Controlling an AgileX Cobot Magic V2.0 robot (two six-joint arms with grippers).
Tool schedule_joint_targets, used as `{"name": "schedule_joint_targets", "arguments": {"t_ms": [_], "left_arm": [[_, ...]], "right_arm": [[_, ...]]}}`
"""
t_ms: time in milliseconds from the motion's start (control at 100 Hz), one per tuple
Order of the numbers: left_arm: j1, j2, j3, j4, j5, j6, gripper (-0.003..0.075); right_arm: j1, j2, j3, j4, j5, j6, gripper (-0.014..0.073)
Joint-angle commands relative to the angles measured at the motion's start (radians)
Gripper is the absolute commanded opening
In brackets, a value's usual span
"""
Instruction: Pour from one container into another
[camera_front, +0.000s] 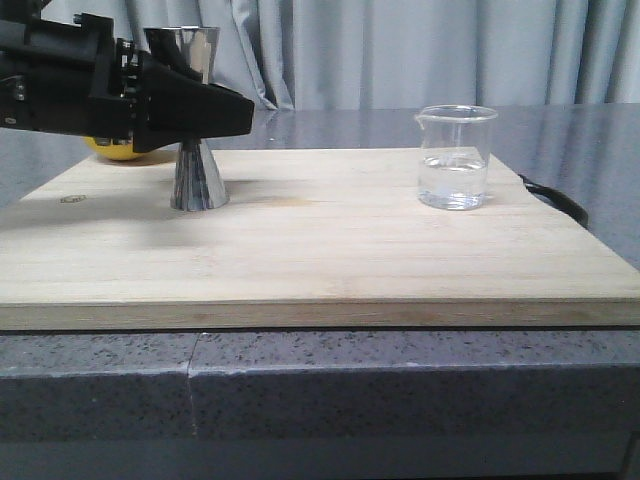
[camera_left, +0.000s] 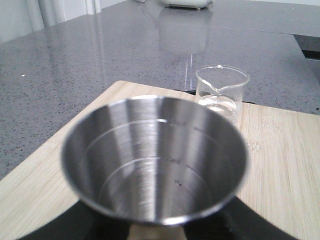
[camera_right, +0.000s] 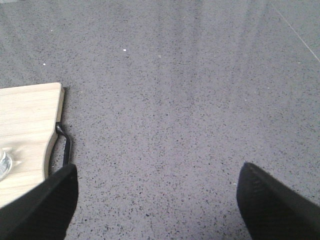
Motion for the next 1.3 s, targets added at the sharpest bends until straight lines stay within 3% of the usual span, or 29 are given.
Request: {"name": "schedule_joint_targets", "arguments": {"t_ms": [0, 520, 710, 920, 1040, 1290], "left_arm": [[-0.009, -0.038, -0.030, -0.091, 0.102, -0.005, 0.0239], [-0.009, -0.051, -0.133, -0.091, 0.102, -0.138, 0.0216], [-0.011, -0.067, -0.170, -0.091, 0.102, -0.138, 0.0207], [-0.011, -0.067, -0.182, -0.091, 0.102, -0.138, 0.0207], [-0.011, -0.067, -0.182, -0.091, 0.092, -0.138, 0.0207], [-0.011, -0.067, -0.182, -0.091, 0.091, -0.138, 0.0207]], "right_arm": [[-0.006, 0.011, -0.033, -0.013, -0.078, -0.006, 0.0586], [-0.006, 0.012, -0.034, 0.018, -0.124, -0.010, 0.0586], [-0.006, 0.063, -0.063, 0.225, -0.129, -0.198, 0.0586], [-0.001, 0.189, -0.132, 0.254, -0.047, -0.286, 0.0586], [0.069, 0.260, -0.177, 0.254, -0.010, -0.286, 0.0586], [0.319, 0.433, -0.298, 0.160, 0.111, -0.280, 0.0586]]}}
